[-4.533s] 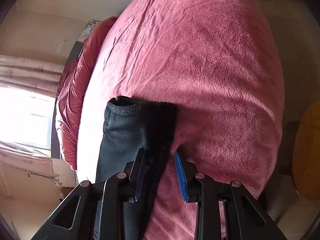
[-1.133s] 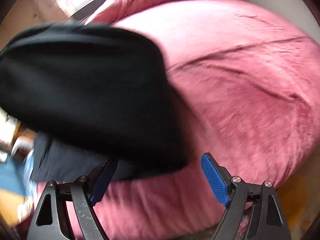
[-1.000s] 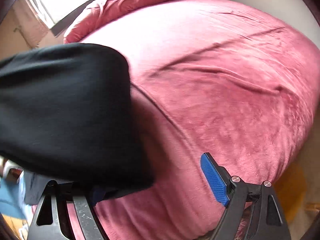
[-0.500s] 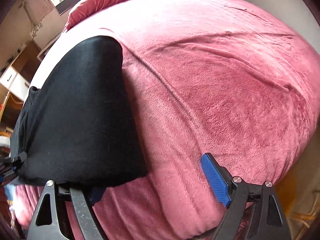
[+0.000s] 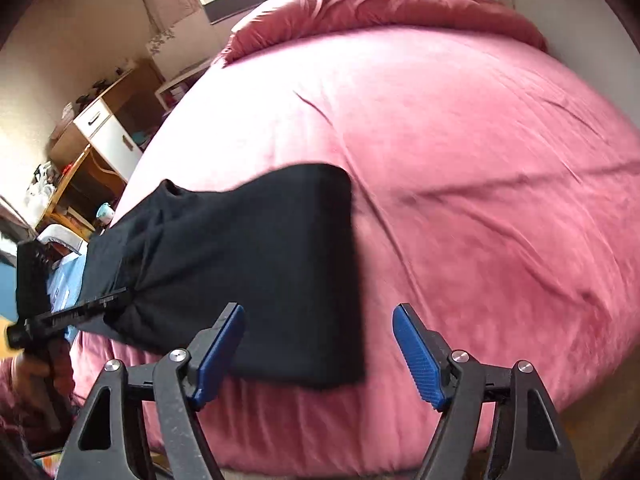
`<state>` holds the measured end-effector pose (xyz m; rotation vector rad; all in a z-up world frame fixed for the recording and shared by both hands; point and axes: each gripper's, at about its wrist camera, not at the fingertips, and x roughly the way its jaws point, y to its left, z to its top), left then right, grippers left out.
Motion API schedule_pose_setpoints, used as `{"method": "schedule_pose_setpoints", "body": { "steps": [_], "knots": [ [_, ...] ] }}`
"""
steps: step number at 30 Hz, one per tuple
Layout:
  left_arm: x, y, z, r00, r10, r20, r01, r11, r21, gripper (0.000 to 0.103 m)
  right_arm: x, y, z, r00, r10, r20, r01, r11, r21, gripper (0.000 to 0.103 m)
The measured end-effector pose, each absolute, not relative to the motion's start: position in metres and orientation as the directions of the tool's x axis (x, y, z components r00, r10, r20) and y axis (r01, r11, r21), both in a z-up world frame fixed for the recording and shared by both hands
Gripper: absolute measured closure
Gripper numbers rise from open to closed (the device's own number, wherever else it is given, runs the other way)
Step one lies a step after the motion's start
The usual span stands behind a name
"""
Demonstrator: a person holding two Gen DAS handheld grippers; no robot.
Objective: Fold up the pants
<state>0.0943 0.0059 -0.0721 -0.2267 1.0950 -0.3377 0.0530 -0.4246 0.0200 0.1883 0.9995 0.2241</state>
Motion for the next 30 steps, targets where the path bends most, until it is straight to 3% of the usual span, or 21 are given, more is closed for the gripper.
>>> {"method": "schedule_pose_setpoints", "body": {
  "steps": [8, 15, 17, 19, 26, 30],
  "knots": [
    [0.086, -0.024, -0.077, 0.47, -0.217, -0.855, 0.219, 0.968, -0.125, 0.09, 0.131, -0.379, 0.003, 0.509, 0.224, -0.831, -0.069, 0.973, 0.22, 0.026],
    [0.087, -0.047, -0.088, 0.491, -0.14, -0.86, 0.251, 0.968, -0.014, 0.089, 0.157, -0.391, -0.055, 0.406, 0.21, -0.889, 0.013, 0.972, 0.235, 0.019],
    [0.088, -0.049, -0.09, 0.492, -0.142, -0.859, 0.248, 0.969, -0.018, 0.089, 0.159, -0.406, -0.075, 0.383, 0.298, -0.874, 0.086, 0.931, 0.355, 0.015],
    [0.089, -0.049, -0.091, 0.49, -0.145, -0.859, 0.244, 0.97, -0.024, 0.089, 0.157, -0.409, -0.078, 0.411, 0.316, -0.855, 0.097, 0.917, 0.386, 0.015],
    [0.088, -0.047, -0.092, 0.488, -0.151, -0.86, 0.234, 0.971, -0.038, 0.088, 0.153, -0.404, -0.067, 0.433, 0.276, -0.858, 0.086, 0.935, 0.344, 0.014],
    [0.087, -0.046, -0.091, 0.489, -0.147, -0.86, 0.232, 0.972, -0.035, 0.088, 0.145, -0.391, -0.037, 0.512, 0.141, -0.847, 0.058, 0.978, 0.198, 0.015]
  ]
}}
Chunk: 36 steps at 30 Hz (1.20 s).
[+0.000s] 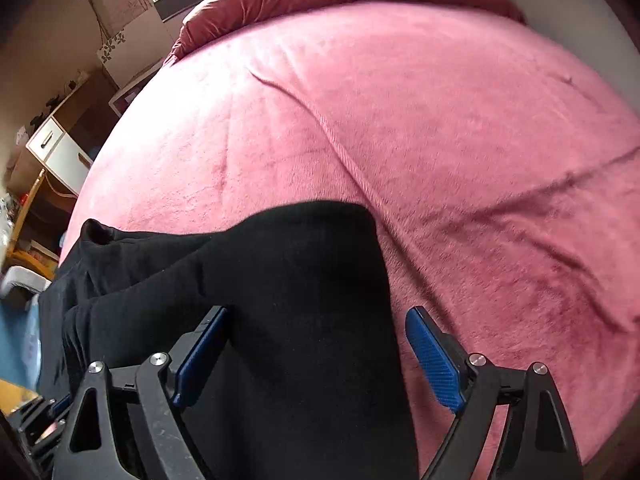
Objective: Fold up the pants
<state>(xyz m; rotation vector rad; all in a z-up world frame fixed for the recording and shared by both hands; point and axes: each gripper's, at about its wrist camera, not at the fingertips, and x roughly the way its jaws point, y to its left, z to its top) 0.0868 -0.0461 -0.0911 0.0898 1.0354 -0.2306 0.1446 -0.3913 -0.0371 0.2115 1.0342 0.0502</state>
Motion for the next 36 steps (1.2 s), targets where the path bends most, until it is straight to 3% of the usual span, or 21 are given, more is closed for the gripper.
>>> {"method": "schedule_pose_setpoints", "body": {
  "steps": [3, 6, 17, 25, 36],
  "knots": [
    [0.085, -0.047, -0.09, 0.488, -0.146, -0.86, 0.228, 0.973, -0.035, 0.087, 0.139, -0.382, -0.009, 0.594, 0.081, -0.8, 0.016, 0.994, 0.112, 0.025],
    [0.088, -0.046, -0.092, 0.486, -0.146, -0.861, 0.225, 0.974, -0.039, 0.087, 0.139, -0.366, 0.0, 0.591, 0.13, -0.796, -0.074, 0.992, 0.106, 0.037],
    [0.093, -0.034, -0.091, 0.464, -0.181, -0.867, 0.194, 0.976, -0.1, 0.085, 0.157, -0.341, -0.029, 0.503, 0.034, -0.864, -0.109, 0.994, -0.024, 0.03],
    [0.098, -0.003, -0.082, 0.459, -0.264, -0.848, 0.145, 0.964, -0.222, 0.075, 0.141, -0.368, 0.011, 0.544, 0.154, -0.825, -0.058, 0.988, 0.146, 0.031],
    [0.072, 0.119, -0.064, 0.488, -0.262, -0.833, -0.22, 0.886, -0.408, 0.073, 0.072, -0.286, 0.015, 0.469, 0.355, -0.808, -0.338, 0.918, 0.207, 0.033]
  ]
}}
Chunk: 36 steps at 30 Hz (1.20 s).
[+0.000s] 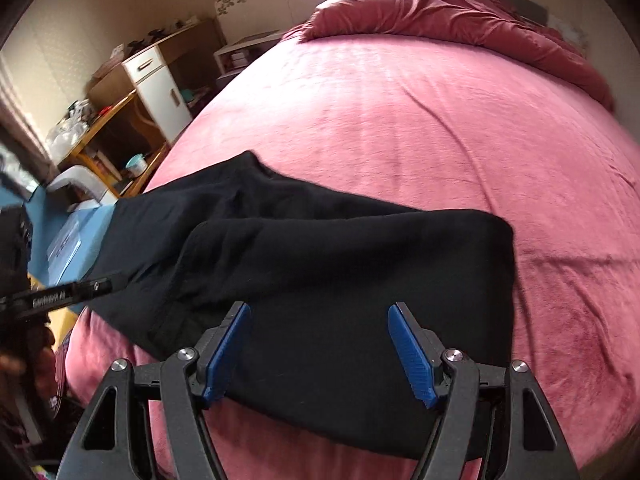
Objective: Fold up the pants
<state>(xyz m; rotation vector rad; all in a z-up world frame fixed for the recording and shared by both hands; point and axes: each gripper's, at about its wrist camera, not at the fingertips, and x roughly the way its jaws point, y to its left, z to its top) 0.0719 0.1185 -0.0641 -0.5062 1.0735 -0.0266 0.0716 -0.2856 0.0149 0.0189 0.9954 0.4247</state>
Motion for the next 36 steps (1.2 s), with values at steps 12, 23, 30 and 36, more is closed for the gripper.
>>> {"method": "schedule_pose_setpoints", "body": {
  "steps": [12, 23, 30, 36],
  "knots": [
    [0.002, 0.229, -0.087, 0.519, -0.285, -0.806, -0.565, 0.592, -0.574, 0.071, 0.055, -0.193, -0.032, 0.331, 0.4, -0.855, -0.517, 0.834, 0.19, 0.066],
    [-0.033, 0.284, -0.119, 0.587, -0.293, -0.754, -0.693, 0.299, -0.656, 0.07, 0.06, -0.207, -0.04, 0.343, 0.427, -0.837, -0.48, 0.845, 0.235, 0.063],
    [-0.023, 0.296, -0.137, 0.624, -0.27, -0.733, -0.695, 0.236, -0.679, 0.072, 0.059, -0.213, -0.041, 0.347, 0.433, -0.832, -0.468, 0.848, 0.247, 0.062],
    [-0.012, 0.299, -0.143, 0.622, -0.249, -0.743, -0.695, 0.262, -0.67, 0.072, 0.058, -0.214, -0.04, 0.35, 0.433, -0.831, -0.467, 0.849, 0.246, 0.061]
  ]
}}
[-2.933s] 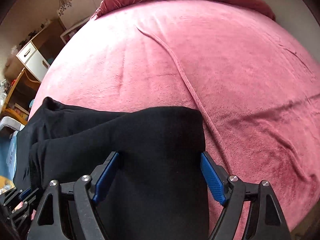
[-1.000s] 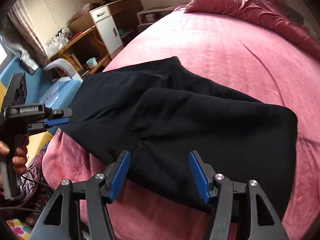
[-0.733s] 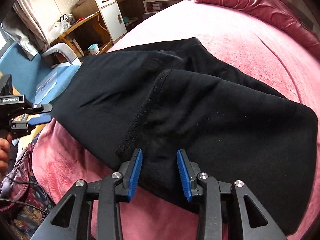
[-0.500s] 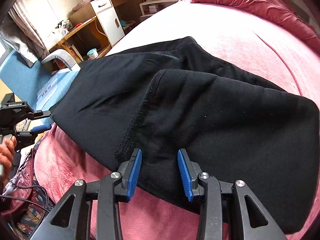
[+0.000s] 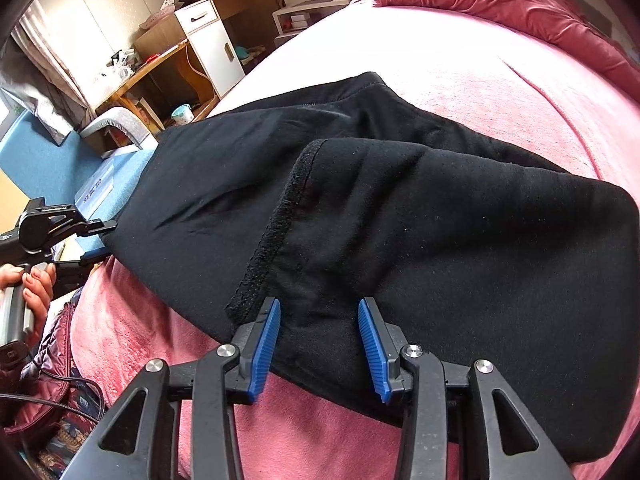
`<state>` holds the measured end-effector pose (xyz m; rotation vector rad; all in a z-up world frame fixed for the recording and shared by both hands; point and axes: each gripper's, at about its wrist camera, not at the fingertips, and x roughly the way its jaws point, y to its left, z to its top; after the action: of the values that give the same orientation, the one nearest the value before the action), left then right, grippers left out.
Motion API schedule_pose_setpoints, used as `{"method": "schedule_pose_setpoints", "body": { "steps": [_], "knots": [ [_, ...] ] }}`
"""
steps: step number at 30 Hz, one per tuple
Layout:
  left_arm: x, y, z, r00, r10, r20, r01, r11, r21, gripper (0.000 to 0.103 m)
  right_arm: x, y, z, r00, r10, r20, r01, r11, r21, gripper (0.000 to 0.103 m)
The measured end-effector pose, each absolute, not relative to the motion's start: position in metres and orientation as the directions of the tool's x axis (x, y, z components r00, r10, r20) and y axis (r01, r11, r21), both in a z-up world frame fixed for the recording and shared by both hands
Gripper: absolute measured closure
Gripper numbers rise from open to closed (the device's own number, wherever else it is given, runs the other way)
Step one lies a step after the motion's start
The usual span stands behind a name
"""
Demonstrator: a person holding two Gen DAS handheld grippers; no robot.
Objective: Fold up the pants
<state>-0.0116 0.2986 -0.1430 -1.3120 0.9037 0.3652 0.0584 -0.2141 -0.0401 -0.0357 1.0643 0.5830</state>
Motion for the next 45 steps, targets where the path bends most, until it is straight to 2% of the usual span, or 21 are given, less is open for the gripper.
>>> {"method": "schedule_pose_setpoints", "body": {
  "steps": [5, 8, 11, 12, 15, 19, 22, 27, 29, 33, 35, 36, 37, 38, 41, 45],
  "knots": [
    [-0.006, 0.292, -0.13, 0.609, -0.216, -0.763, -0.677, 0.358, -0.643, 0.088, 0.058, -0.214, -0.041, 0.349, 0.436, -0.829, -0.465, 0.849, 0.25, 0.061],
    [0.002, 0.276, -0.102, 0.627, -0.156, -0.763, -0.613, 0.506, -0.607, 0.089, 0.058, -0.216, -0.04, 0.349, 0.44, -0.827, -0.464, 0.848, 0.255, 0.061],
    [0.014, 0.247, -0.064, 0.683, -0.17, -0.71, -0.455, 0.661, -0.597, 0.09, 0.058, -0.218, -0.04, 0.347, 0.449, -0.823, -0.462, 0.846, 0.267, 0.059],
    [0.018, 0.235, -0.052, 0.701, -0.184, -0.689, -0.391, 0.708, -0.588, 0.09, 0.059, -0.22, -0.039, 0.345, 0.453, -0.822, -0.461, 0.845, 0.272, 0.056],
    [0.027, 0.191, -0.019, 0.732, -0.283, -0.62, -0.163, 0.811, -0.562, 0.09, 0.063, -0.23, -0.029, 0.348, 0.463, -0.815, -0.435, 0.85, 0.297, 0.038],
    [0.031, 0.139, -0.004, 0.699, -0.41, -0.586, 0.063, 0.851, -0.521, 0.09, 0.068, -0.253, -0.005, 0.37, 0.554, -0.746, -0.407, 0.818, 0.406, 0.029],
    [0.031, 0.108, -0.005, 0.652, -0.46, -0.603, 0.169, 0.863, -0.476, 0.09, 0.079, -0.262, 0.008, 0.316, 0.676, -0.666, -0.399, 0.731, 0.553, 0.021],
    [0.029, 0.077, -0.008, 0.594, -0.497, -0.633, 0.262, 0.863, -0.432, 0.09, 0.106, -0.255, 0.021, 0.223, 0.813, -0.538, -0.386, 0.581, 0.717, 0.02],
    [0.028, 0.068, -0.008, 0.581, -0.507, -0.637, 0.294, 0.86, -0.417, 0.09, 0.117, -0.242, 0.026, 0.187, 0.831, -0.523, -0.406, 0.55, 0.73, 0.02],
    [0.026, 0.052, -0.004, 0.56, -0.519, -0.646, 0.347, 0.855, -0.386, 0.09, 0.135, -0.207, 0.024, 0.127, 0.813, -0.568, -0.427, 0.561, 0.709, 0.02],
    [0.027, 0.046, -0.001, 0.551, -0.526, -0.649, 0.371, 0.85, -0.374, 0.09, 0.142, -0.191, 0.02, 0.1, 0.795, -0.598, -0.441, 0.574, 0.689, 0.029],
    [0.026, 0.044, 0.0, 0.549, -0.524, -0.651, 0.379, 0.85, -0.365, 0.09, 0.144, -0.183, 0.018, 0.086, 0.783, -0.616, -0.46, 0.58, 0.672, 0.05],
    [0.026, 0.044, 0.001, 0.55, -0.522, -0.652, 0.384, 0.851, -0.358, 0.09, 0.145, -0.175, 0.018, 0.089, 0.751, -0.655, -0.485, 0.607, 0.63, 0.078],
    [0.026, 0.043, 0.003, 0.55, -0.523, -0.651, 0.388, 0.85, -0.356, 0.089, 0.143, -0.168, 0.018, 0.099, 0.718, -0.689, -0.509, 0.632, 0.585, 0.084],
    [0.026, 0.062, 0.015, 0.55, -0.589, -0.592, 0.387, 0.808, -0.444, 0.088, 0.141, -0.164, 0.027, 0.114, 0.709, -0.696, -0.53, 0.636, 0.561, 0.087],
    [0.028, 0.111, 0.03, 0.569, -0.706, -0.421, 0.348, 0.671, -0.655, 0.082, 0.144, -0.176, 0.06, 0.151, 0.756, -0.637, -0.521, 0.609, 0.599, 0.087]
  ]
}}
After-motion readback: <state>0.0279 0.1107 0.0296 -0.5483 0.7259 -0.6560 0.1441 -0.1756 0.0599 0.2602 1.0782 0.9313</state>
